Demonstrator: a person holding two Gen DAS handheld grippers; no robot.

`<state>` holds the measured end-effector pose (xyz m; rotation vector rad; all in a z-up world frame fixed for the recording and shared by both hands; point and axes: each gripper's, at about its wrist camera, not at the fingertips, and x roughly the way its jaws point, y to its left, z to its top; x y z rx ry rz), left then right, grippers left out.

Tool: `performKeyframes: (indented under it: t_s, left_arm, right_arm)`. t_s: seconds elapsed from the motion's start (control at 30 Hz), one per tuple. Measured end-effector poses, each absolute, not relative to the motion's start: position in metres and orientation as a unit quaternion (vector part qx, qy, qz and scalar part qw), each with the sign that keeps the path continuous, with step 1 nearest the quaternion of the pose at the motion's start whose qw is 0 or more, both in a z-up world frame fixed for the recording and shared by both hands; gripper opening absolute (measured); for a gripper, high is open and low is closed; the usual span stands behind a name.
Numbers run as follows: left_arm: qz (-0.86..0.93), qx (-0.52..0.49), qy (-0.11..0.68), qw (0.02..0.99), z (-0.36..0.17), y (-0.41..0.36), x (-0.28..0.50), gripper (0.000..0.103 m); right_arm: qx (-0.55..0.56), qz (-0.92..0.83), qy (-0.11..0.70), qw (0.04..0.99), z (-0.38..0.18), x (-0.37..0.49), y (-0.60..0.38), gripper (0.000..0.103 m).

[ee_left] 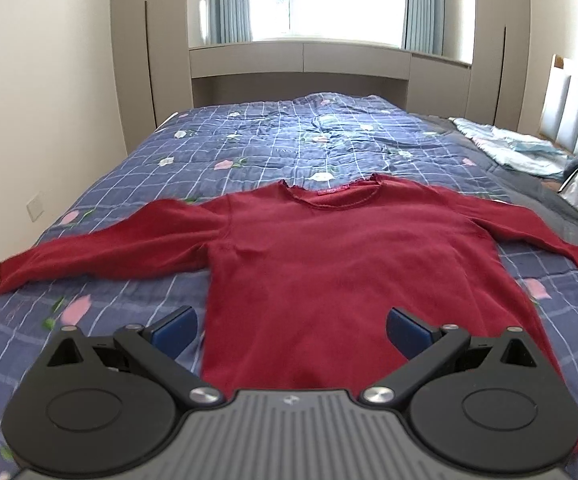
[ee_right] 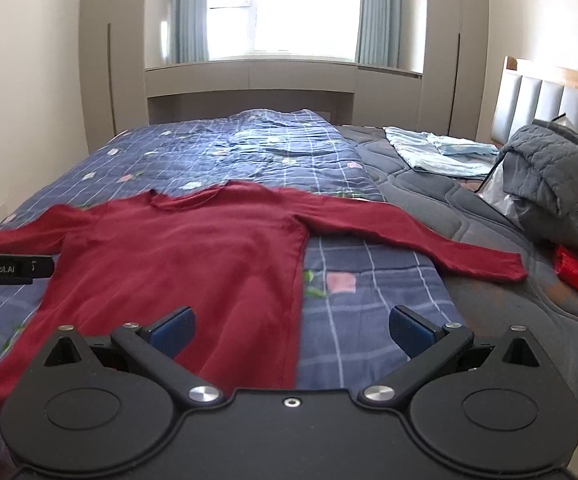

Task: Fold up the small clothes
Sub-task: 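Grasp the red sweater's sleeve cuff with the right gripper and lift it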

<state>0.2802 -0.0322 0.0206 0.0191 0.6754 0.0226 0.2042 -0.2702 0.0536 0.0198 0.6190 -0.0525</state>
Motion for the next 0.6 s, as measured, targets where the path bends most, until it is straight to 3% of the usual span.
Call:
performKeyframes:
  t_s: [0.27, 0.47, 0.6]
  left_arm:
    - [0.002, 0.037, 0.331, 0.943, 0.007, -0.072, 0.37, 0.103]
    - [0.003, 0.045, 0.336, 0.941, -0.019, -0.11, 0.425, 0.103]
    - [0.001, 0.022, 0.336, 0.942, -0.041, -0.126, 0.443, 0.103]
  right_arm:
    - [0.038, -0.028, 0.298, 0.953, 0.022, 0.283, -0.328, 0.103]
    - [0.128, -0.06, 0.247, 0.958, -0.011, 0.312, -0.416, 0.103]
    - [0.155, -0.062, 0.261, 0.951, -0.026, 0.329, -0.474, 0.103]
